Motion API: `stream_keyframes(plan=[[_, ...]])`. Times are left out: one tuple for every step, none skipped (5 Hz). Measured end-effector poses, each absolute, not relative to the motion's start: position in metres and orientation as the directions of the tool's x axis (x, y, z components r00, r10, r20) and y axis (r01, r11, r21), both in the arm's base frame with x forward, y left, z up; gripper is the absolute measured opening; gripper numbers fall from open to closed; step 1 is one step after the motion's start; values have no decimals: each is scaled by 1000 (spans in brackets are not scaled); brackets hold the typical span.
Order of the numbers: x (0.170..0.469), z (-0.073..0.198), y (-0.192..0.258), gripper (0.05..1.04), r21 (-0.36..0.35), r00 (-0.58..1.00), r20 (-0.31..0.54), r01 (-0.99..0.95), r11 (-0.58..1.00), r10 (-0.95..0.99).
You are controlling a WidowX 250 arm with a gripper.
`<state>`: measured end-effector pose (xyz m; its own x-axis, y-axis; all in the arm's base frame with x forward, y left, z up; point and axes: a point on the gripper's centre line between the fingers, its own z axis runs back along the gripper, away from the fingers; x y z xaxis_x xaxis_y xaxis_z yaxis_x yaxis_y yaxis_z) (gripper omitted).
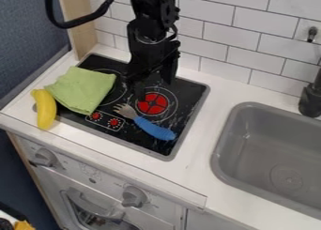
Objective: Move the banana to upper left of the sink
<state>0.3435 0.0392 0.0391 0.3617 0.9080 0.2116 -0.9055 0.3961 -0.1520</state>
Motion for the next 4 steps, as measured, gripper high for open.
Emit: stream_keyframes(plan=[[340, 29, 40, 1001, -119, 368, 201, -911, 395, 908], [323, 25, 58, 1001, -54, 372, 237, -917, 394, 897], [308, 38, 79, 1001, -59, 327, 269, -933, 354, 906], [287, 41, 109, 1001, -39, 278, 280, -953, 300, 919]])
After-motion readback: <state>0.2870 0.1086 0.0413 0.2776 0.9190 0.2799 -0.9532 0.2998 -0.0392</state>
